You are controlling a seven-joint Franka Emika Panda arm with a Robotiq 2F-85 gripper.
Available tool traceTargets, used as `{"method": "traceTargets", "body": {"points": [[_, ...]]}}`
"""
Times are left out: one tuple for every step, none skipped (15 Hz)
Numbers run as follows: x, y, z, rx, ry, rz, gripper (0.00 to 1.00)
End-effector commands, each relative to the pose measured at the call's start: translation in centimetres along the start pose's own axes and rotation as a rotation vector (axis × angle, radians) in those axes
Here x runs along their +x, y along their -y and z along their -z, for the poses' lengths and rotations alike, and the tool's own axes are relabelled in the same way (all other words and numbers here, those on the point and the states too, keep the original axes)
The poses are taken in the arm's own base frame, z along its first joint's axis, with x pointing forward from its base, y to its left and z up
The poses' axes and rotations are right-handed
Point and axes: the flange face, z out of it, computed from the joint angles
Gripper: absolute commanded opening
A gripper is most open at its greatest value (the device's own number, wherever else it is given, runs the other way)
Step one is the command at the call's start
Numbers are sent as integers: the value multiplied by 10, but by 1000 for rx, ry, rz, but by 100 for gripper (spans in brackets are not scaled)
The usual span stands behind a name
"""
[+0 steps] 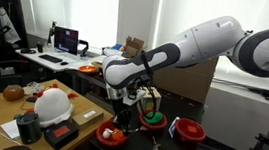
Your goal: Put the fork inside the red bowl
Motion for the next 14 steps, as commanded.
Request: {"method": "traceTargets", "body": {"points": [[7,11,-8,-33,13,30,3],[9,10,-12,-37,13,21,3],[11,8,-16,-47,11,12,3],[12,4,-20,-53,9,1,3],[14,-1,-23,-66,4,-12,3],[16,-6,-26,-70,1,-25,3],[17,-13,-27,-74,-5,-42,3],[18,-18,-29,-76,-8,-57,3],[19,-23,-29,-75,-14,-74,3],[20,-26,-29,-73,-18,-96,3],[18,-28,-25,-71,-23,-112,3],[18,-30,-24,-68,-23,-126,3],[18,-30,-22,-64,-23,-131,3],[18,-30,-21,-68,-28,-143,3]]}}
